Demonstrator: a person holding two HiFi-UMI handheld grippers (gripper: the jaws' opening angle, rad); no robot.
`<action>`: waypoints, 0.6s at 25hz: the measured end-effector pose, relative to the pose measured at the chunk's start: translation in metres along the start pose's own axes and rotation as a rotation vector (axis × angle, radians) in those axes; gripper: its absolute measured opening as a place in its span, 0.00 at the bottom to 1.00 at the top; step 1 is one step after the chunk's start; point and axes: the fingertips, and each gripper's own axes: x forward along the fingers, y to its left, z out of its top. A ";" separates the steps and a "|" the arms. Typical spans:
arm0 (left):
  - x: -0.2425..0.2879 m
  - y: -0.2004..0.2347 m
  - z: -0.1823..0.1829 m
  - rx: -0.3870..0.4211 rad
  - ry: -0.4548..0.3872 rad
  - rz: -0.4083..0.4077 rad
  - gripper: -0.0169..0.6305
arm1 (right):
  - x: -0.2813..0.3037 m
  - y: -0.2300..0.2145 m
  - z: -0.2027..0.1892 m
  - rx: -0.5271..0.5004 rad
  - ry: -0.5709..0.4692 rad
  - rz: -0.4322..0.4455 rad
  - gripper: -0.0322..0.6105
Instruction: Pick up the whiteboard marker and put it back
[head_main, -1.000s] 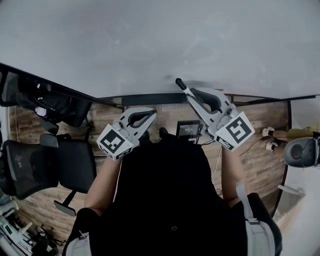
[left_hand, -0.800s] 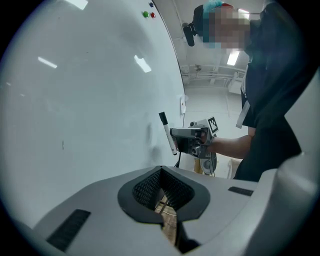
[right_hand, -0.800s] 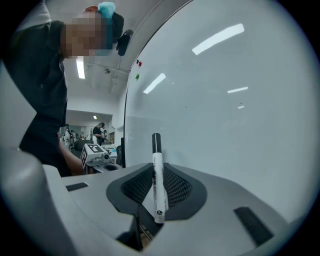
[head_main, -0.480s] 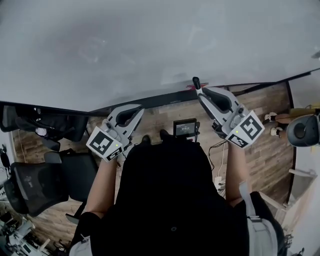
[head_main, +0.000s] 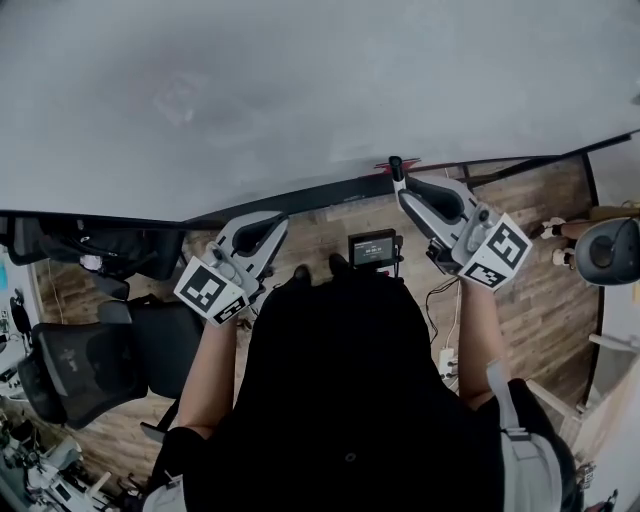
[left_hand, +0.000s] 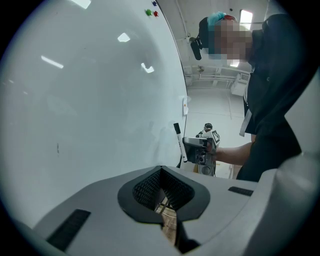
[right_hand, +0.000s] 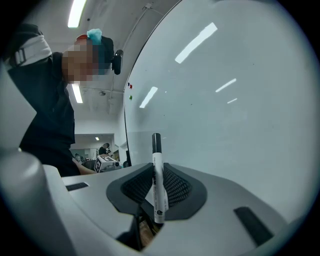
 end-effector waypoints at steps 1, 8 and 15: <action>-0.001 -0.001 0.001 0.000 0.000 0.003 0.05 | 0.003 0.003 -0.001 -0.002 0.003 0.018 0.16; -0.014 -0.010 -0.001 0.027 0.025 0.029 0.05 | 0.028 0.023 -0.007 -0.020 0.032 0.133 0.16; -0.022 -0.014 -0.001 0.011 0.013 0.053 0.05 | 0.038 0.036 -0.011 -0.024 0.055 0.208 0.16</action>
